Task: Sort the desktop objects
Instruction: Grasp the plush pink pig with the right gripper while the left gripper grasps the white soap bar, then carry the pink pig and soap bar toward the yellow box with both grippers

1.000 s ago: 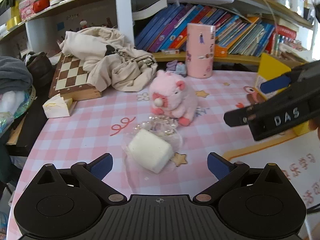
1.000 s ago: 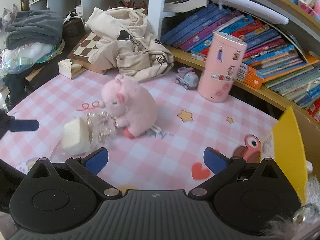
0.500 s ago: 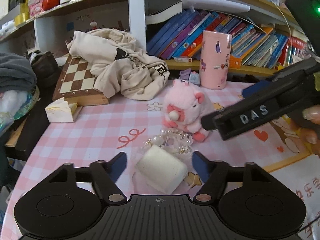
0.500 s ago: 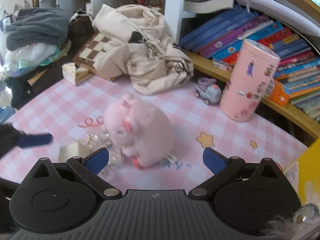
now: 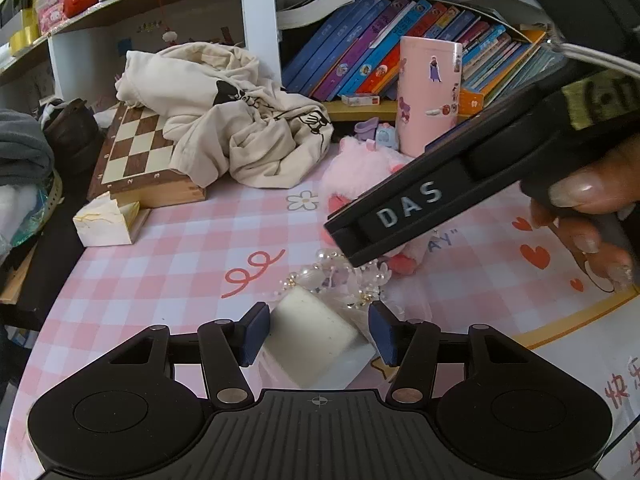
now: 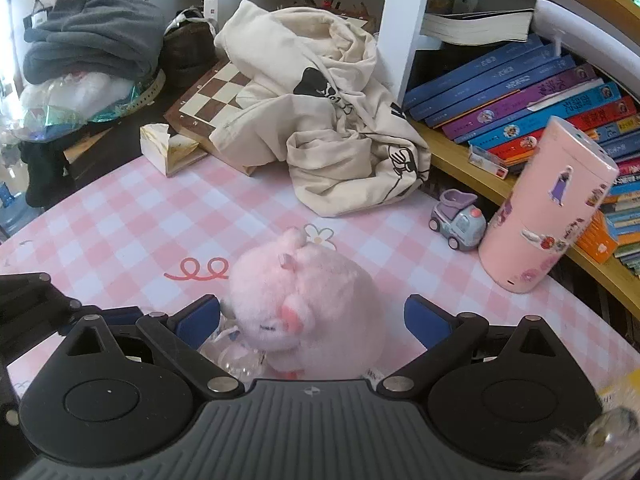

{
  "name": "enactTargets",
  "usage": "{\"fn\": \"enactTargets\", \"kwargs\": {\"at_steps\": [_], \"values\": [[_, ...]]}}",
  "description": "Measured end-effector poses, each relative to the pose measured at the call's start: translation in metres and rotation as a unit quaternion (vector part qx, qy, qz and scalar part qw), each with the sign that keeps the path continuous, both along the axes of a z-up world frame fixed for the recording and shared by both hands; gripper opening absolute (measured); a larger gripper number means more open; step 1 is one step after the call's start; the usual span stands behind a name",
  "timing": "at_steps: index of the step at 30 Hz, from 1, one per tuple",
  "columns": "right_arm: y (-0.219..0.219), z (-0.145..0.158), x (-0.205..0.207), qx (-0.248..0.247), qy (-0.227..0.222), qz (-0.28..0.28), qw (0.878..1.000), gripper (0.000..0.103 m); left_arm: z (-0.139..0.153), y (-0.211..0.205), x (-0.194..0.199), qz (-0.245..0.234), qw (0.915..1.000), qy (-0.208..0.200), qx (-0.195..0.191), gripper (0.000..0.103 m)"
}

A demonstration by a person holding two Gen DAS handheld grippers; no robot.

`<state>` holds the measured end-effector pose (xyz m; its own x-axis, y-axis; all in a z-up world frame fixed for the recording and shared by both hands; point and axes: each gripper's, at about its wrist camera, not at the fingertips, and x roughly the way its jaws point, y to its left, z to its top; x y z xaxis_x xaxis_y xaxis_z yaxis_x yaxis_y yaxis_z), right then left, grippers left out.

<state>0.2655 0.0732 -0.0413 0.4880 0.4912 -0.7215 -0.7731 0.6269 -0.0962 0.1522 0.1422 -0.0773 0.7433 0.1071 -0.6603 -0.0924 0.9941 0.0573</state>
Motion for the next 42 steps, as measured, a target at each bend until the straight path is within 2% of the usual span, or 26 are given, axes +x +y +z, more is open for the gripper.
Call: {"fn": "enactTargets", "kwargs": {"at_steps": [2,4,10,12,15,22,29,42], "values": [[0.004,-0.002,0.002,-0.003,0.002,0.002,1.0,0.099,-0.001,0.001,0.001,0.003,1.0,0.003,0.003,0.056],[0.007,-0.004,0.004,-0.006,0.004,0.005,1.0,0.086,-0.003,0.003,0.002,0.006,1.0,0.006,0.005,0.056],[0.006,-0.005,0.006,-0.012,0.001,0.006,1.0,0.07,-0.006,0.01,0.001,0.012,0.9999,0.011,0.001,0.052],[0.002,-0.004,0.007,-0.008,0.006,0.003,1.0,0.068,-0.003,0.014,-0.002,0.017,0.9998,0.007,-0.008,0.04],[-0.003,-0.002,0.007,-0.005,0.011,-0.004,1.0,0.067,0.003,0.019,-0.006,0.019,0.9995,-0.001,-0.026,0.032],[-0.023,0.009,-0.001,0.011,0.015,-0.021,1.0,0.067,0.005,0.015,-0.013,0.0,0.9998,0.002,-0.021,0.028],[-0.056,0.025,-0.021,0.034,0.015,-0.041,0.998,0.067,0.019,0.012,-0.031,-0.001,0.9993,-0.017,-0.032,0.025],[-0.104,0.025,-0.068,0.034,0.038,-0.071,0.996,0.067,0.047,-0.015,-0.065,-0.039,0.9973,-0.045,-0.042,0.024]]}}
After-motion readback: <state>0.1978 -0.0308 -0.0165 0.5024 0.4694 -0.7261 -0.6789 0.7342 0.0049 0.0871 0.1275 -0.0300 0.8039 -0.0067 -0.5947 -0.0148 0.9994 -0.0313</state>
